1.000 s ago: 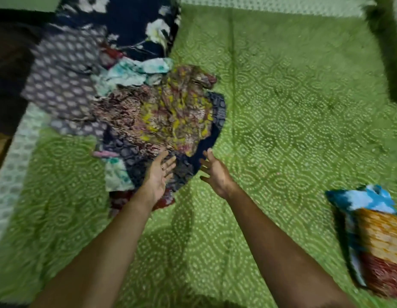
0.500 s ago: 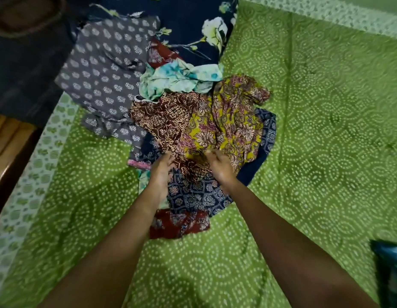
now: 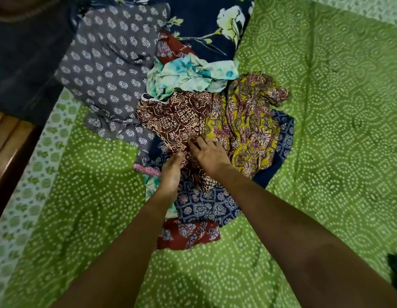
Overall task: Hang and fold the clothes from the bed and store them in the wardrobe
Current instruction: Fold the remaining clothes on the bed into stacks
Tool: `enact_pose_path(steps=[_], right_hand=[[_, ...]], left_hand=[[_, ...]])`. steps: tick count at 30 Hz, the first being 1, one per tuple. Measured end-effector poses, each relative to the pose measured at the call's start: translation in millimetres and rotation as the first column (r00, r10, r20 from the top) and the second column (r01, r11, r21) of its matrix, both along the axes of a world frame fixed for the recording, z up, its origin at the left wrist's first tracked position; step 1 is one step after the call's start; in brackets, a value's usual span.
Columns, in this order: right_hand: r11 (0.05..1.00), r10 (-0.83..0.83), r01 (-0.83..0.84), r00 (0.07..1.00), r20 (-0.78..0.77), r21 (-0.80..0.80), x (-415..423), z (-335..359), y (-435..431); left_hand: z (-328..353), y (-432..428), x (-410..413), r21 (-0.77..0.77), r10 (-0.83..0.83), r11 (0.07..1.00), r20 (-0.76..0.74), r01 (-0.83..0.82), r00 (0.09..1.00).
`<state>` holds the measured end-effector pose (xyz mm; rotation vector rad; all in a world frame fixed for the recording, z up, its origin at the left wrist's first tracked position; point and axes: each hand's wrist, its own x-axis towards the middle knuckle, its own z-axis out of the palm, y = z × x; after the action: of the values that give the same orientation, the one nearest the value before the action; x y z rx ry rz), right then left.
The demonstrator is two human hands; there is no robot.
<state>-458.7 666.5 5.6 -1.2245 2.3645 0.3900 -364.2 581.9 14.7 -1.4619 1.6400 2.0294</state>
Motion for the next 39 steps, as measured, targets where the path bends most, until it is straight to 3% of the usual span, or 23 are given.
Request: enact_pose_path(steps=[4, 9, 15, 18, 20, 22, 27, 30, 33, 35, 39], right_hand=[[0.997, 0.03, -0.038, 0.993, -0.113, -0.071, 1.1, 12.5, 8.5], [0.968, -0.126, 0.117, 0.992, -0.025, -0.222, -0.3, 41.5, 29.2], [0.922, -0.182, 0.166, 0.983, -0.012, -0.351, 1.3, 80.9, 61.1], [0.764, -0.321, 0.244, 0.947, -0.024, -0.597, 4.7, 102.4, 70.7], [0.55, -0.38, 0.294, 0.922, 0.079, -0.782, 7.3, 127.4, 78.7], [0.405, -0.373, 0.276, 0.92, 0.118, -0.872, 14.1, 158.8, 90.3], [0.237, -0.363, 0.21, 0.925, 0.114, -0.949, 30.3, 226.3, 126.5], [0.138, -0.392, 0.331, 0.884, 0.256, -0.933, 35.3, 256.7, 151.8], [0.13, -0.297, 0.523, 0.831, 0.47, -0.842, 50.4, 274.6, 185.6], [0.199, -0.24, 0.616, 0.785, 0.571, -0.763, 64.7, 286.8, 205.4], [0.269, -0.289, 0.639, 0.768, 0.572, -0.721, 82.8, 309.9, 236.7]], left_hand=[[7.3, 2.1, -2.5, -0.056, -0.051, 0.997, -0.008, 0.051, 0.999], [31.9, 13.4, -9.6, -0.067, -0.073, 0.995, -0.064, 0.068, 0.995], [69.4, 36.0, -9.0, -0.021, 0.003, 1.0, -0.083, -0.005, 0.997], [91.8, 52.7, -7.4, -0.11, -0.075, 0.992, -0.144, 0.06, 0.987], [111.6, 67.3, -6.4, -0.161, -0.187, 0.974, -0.188, 0.157, 0.964], [131.7, 82.0, -7.4, -0.218, -0.26, 0.952, -0.215, 0.213, 0.942], [191.5, 115.4, -12.5, -0.286, -0.274, 0.939, -0.298, 0.188, 0.915], [230.1, 137.6, -8.5, -0.208, -0.236, 0.964, -0.395, 0.163, 0.888], [259.7, 160.9, 3.9, -0.209, -0.214, 0.969, -0.436, 0.133, 0.874], [282.3, 175.3, 10.3, -0.211, -0.199, 0.972, -0.483, 0.106, 0.853], [326.5, 196.6, 12.9, -0.199, -0.217, 0.972, -0.586, 0.121, 0.781]])
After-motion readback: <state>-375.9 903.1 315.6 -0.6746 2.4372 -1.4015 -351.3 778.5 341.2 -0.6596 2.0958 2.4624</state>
